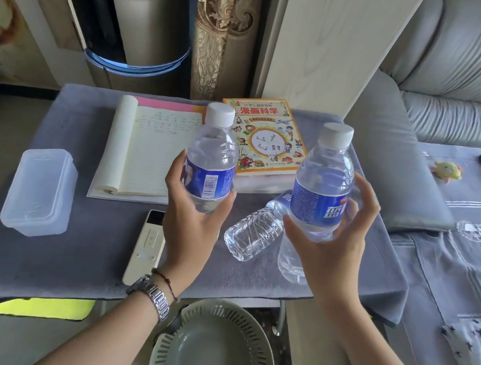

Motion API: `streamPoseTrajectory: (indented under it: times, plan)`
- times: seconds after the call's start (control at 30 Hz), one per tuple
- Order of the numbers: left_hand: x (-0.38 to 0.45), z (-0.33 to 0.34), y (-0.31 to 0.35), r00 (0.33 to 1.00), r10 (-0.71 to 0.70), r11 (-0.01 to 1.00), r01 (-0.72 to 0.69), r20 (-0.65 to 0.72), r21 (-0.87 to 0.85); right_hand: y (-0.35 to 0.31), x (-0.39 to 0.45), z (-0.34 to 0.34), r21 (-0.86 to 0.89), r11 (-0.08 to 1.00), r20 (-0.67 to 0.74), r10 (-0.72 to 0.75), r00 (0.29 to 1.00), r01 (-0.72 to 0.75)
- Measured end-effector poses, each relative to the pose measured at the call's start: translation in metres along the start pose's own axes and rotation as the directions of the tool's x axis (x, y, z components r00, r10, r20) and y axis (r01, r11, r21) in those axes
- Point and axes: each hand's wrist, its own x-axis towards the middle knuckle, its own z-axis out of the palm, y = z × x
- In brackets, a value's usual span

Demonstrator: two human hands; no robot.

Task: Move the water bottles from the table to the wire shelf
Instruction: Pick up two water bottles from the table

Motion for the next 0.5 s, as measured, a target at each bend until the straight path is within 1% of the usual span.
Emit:
streamPoseTrajectory:
  times: [0.17,0.3,0.43,0.5]
  plan:
    - [0.011,-0.034,0.058,1.0,0.021,1.0,-0.021,0.006,-0.001,-0.055,0.003,-0.008,0.018,0.999,-0.052,-0.027,0.998,0.028]
    - [0.024,-0.063,0.109,0.999,0.048,0.999,-0.048,0.01,-0.013,-0.11,0.01,-0.019,0.057,0.993,-0.062,-0.099,0.993,0.102]
    - [0.042,-0.089,0.156,0.996,0.089,0.994,-0.088,0.004,-0.06,-0.169,0.019,-0.032,0.111,0.973,-0.075,-0.195,0.978,0.203]
    - [0.051,-0.101,0.18,0.996,0.088,0.994,-0.088,0.004,-0.069,-0.196,0.024,-0.037,0.146,0.964,-0.065,-0.215,0.974,0.223]
